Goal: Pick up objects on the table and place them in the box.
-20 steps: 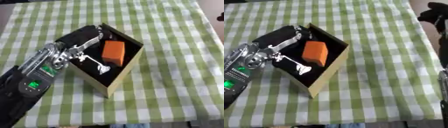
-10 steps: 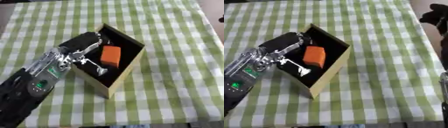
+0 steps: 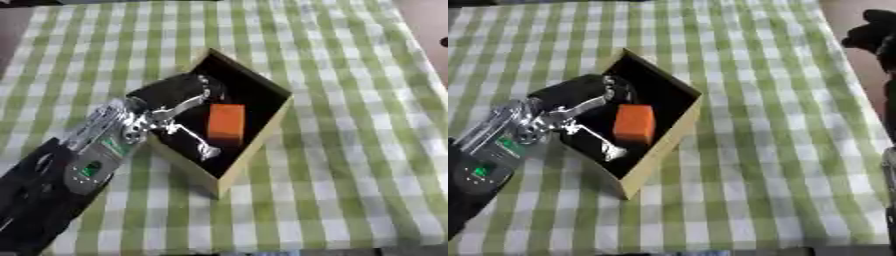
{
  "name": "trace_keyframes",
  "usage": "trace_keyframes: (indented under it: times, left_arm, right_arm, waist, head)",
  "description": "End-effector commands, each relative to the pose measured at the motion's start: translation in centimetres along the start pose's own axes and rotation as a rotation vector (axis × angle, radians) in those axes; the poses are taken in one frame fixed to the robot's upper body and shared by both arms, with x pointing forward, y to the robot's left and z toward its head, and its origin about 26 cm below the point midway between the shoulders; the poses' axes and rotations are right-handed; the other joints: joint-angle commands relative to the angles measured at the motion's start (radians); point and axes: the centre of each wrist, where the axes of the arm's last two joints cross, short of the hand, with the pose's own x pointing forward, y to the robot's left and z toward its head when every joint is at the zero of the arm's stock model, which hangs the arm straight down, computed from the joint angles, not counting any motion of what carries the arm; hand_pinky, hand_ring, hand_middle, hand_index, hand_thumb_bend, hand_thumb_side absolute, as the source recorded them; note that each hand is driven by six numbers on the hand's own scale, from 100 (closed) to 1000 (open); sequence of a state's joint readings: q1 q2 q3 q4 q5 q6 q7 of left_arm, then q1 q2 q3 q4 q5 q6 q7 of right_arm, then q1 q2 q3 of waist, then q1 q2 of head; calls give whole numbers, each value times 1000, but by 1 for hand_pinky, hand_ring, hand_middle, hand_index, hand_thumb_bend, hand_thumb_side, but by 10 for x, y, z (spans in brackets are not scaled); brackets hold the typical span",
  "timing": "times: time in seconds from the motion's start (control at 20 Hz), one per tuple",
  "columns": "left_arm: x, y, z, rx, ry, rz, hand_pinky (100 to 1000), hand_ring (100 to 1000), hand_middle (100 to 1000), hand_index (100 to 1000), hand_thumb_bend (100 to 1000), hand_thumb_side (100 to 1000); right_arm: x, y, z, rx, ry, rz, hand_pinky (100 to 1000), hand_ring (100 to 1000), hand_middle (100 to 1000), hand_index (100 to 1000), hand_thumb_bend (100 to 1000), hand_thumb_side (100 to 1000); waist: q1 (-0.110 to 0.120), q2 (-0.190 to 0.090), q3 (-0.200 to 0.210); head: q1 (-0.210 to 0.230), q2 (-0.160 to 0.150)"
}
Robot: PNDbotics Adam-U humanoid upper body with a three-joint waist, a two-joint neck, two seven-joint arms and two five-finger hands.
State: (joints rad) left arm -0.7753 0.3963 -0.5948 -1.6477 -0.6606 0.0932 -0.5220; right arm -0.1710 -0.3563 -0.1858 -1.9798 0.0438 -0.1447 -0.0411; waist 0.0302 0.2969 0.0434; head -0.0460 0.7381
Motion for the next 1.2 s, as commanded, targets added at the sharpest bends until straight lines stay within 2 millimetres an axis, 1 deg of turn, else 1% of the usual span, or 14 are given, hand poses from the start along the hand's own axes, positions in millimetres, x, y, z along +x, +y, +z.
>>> trace_keyframes:
  times: [0.05, 0.1, 0.15, 0.25, 0.35, 0.4, 0.5, 0.6, 0.65, 0.85, 0.95, 1.05, 1.1, 1.2]
  left_arm:
    - [3, 19, 7, 14, 0, -54, 786, 780, 787, 881, 632, 414]
    - [3, 21, 9, 17, 3, -62, 790, 784, 789, 884, 662, 403]
    - [4, 24, 10, 23, 7, -68, 797, 789, 794, 889, 672, 411]
    - [5, 28, 13, 39, 14, -75, 794, 787, 792, 887, 660, 422]
    - [6, 33, 16, 67, 21, -77, 785, 779, 785, 878, 609, 430]
    - [7, 35, 18, 85, 24, -76, 785, 779, 785, 878, 609, 430]
    - [8, 42, 23, 144, 30, -68, 774, 767, 775, 863, 528, 425]
    - [11, 50, 29, 213, 28, -50, 769, 761, 772, 854, 479, 425]
    - [12, 54, 33, 254, 26, -38, 762, 753, 766, 843, 439, 423]
    - [17, 71, 52, 404, 0, 16, 759, 745, 766, 827, 381, 454]
    - [20, 78, 63, 475, -23, 49, 757, 741, 766, 817, 376, 466]
    - [23, 84, 74, 559, -52, 90, 754, 739, 766, 807, 390, 487]
    - [22, 87, 79, 600, -65, 109, 755, 740, 766, 806, 391, 488]
    - [18, 91, 86, 684, -86, 144, 752, 739, 763, 795, 415, 519]
  right_arm:
    - [6, -5, -3, -9, -27, 21, 810, 670, 622, 799, 100, 1000]
    - [6, -5, -3, -9, -27, 22, 810, 670, 622, 799, 100, 1000]
    - [6, -5, -3, -10, -27, 22, 810, 670, 622, 798, 100, 1000]
    - [6, -4, -3, -10, -26, 22, 809, 670, 621, 798, 100, 1000]
    - [6, -4, -3, -11, -27, 23, 809, 670, 622, 797, 100, 1000]
    - [7, -4, -4, -11, -27, 23, 809, 670, 622, 797, 100, 1000]
    - [7, -4, -4, -10, -30, 23, 808, 670, 622, 797, 100, 1000]
    - [7, -5, -5, -10, -34, 24, 808, 670, 622, 797, 100, 1000]
    - [7, -5, -5, -10, -37, 24, 808, 670, 623, 797, 100, 1000]
    - [8, -5, -7, -13, -48, 25, 807, 670, 623, 797, 100, 1000]
    - [9, -6, -8, -15, -53, 26, 807, 670, 623, 797, 100, 1000]
    - [9, -6, -9, -17, -58, 27, 806, 669, 624, 796, 100, 1000]
    - [9, -6, -9, -19, -61, 28, 806, 669, 624, 796, 100, 1000]
    - [10, -7, -10, -22, -65, 29, 806, 669, 624, 796, 100, 1000]
  waist:
    - [-2, -16, 1]
    - [-2, -16, 2]
    - [-2, -17, 1]
    - [-2, -18, 2]
    - [-3, -19, 2]
    - [-3, -19, 2]
    - [-4, -19, 3]
    - [-5, -18, 4]
    - [-6, -17, 4]
    - [-10, -11, 6]
    - [-12, -8, 7]
    - [-15, -4, 9]
    - [-16, -2, 9]
    - [-19, 1, 11]
  head:
    - [4, -3]
    - [4, -4]
    - [5, -6]
    - [6, -8]
    - [6, -11]
    - [6, -12]
    - [5, -14]
    - [2, -15]
    - [0, -16]
    - [-6, -20]
    - [-9, -21]
    - [-15, -24]
    - [-19, -26]
    - [-28, -32]
